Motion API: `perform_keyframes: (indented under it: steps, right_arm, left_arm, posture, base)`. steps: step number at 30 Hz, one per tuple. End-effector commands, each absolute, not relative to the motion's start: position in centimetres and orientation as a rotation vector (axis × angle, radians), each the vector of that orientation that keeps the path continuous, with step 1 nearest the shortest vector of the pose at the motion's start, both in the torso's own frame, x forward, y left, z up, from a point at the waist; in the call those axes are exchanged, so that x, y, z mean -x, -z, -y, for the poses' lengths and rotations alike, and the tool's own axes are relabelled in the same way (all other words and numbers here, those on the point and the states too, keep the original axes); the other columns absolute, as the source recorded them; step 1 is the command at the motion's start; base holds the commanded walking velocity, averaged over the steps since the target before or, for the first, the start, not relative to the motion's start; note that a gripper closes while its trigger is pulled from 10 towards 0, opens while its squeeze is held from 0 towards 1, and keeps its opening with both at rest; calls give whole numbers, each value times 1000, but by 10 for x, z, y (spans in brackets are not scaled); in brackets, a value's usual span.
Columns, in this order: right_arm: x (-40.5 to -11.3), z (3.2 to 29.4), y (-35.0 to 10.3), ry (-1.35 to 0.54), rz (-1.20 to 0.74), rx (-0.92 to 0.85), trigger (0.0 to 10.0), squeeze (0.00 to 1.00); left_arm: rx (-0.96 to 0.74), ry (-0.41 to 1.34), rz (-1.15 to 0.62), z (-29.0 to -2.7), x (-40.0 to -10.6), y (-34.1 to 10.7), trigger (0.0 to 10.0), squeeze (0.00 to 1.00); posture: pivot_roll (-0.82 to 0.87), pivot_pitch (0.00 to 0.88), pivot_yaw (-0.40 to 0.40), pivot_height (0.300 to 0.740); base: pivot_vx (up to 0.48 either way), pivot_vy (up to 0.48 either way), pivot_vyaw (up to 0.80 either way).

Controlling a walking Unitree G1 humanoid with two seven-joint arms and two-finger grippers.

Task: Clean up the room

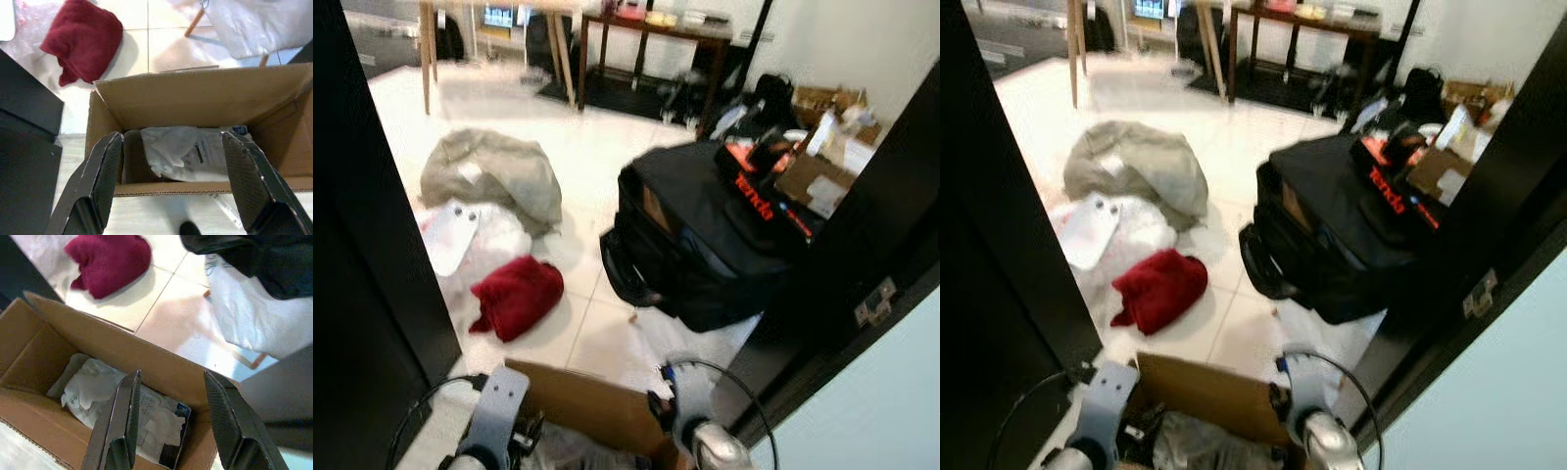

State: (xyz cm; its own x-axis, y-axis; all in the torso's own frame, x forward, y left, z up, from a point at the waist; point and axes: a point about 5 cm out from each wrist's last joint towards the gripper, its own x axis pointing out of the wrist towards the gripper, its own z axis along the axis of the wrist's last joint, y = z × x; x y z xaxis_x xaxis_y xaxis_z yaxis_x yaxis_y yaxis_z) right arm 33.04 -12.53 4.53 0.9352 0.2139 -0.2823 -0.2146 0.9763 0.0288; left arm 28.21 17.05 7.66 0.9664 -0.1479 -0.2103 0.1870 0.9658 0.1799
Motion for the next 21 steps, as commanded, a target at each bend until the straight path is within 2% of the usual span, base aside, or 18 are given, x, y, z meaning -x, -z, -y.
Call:
perform_keyframes:
  steps: [1,4,10,20,21]
  right_arm:
    - [-318,133,-34,-172,-294,-30,10000,0]
    - [-296,143,-21,-121,-283,-12,10000,0]
    - [-284,150,-10,-89,-306,11,10000,0]
    - [-276,153,-8,-77,-330,2,10000,0]
    - [-275,152,-8,-91,-340,11,10000,0]
  left_arm:
    - [-176,185,-255,-163,-276,-61,10000,0]
    - [-181,210,-276,-151,-276,-54,10000,0]
    - [-162,239,-303,-139,-275,-49,10000,0]
    - [-179,200,-303,-132,-269,-42,10000,0]
    - [-181,185,-310,-133,-268,-40,10000,0]
  posture:
    - [41,110,-46,740]
    - [22,79,-14,740]
    - [24,86,5,740]
    - [14,95,-12,740]
    - [19,97,-25,740]
  base:
    - [0,0,0]
    - [0,0,0]
    - [0,0,0]
    - [0,0,0]
    - [0,0,-800]
